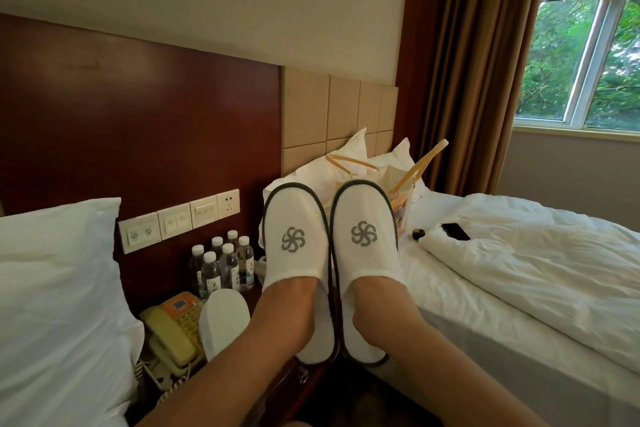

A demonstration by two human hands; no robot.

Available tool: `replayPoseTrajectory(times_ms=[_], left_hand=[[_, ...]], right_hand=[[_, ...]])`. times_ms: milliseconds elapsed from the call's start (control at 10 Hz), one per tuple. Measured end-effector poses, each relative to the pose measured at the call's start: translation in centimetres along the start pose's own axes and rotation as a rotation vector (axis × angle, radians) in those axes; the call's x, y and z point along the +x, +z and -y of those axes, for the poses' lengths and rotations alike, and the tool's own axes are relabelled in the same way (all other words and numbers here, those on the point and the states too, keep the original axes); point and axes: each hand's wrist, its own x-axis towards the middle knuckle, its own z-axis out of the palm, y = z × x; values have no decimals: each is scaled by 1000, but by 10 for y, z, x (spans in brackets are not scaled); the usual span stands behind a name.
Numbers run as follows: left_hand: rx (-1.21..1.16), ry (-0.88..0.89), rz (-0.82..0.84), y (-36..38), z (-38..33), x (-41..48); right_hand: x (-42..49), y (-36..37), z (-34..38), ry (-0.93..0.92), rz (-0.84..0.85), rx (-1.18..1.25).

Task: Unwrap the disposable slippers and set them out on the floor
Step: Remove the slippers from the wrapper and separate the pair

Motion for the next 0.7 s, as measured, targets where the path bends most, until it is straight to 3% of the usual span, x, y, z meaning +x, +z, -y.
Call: replayPoseTrajectory(times_ms=[200, 300, 400, 500, 600, 700], left_hand=[[-97, 71, 12, 6, -3, -1], [-118, 110, -17, 8, -5, -3], [-145, 130, -17, 13, -10, -5], [-309, 38, 126, 25, -15, -2], [-469, 126, 133, 24, -6, -4], [-626, 406, -4, 16, 11, -11]], right_hand=[[-2, 3, -1, -89, -12, 44], [-6, 1, -4, -155, -166, 123], [-8, 6, -1, -109, -253, 188], [-6, 13, -2, -33, -347, 232], [-10, 11, -7, -74, -475, 216], [-8, 14, -19, -182, -590, 119]])
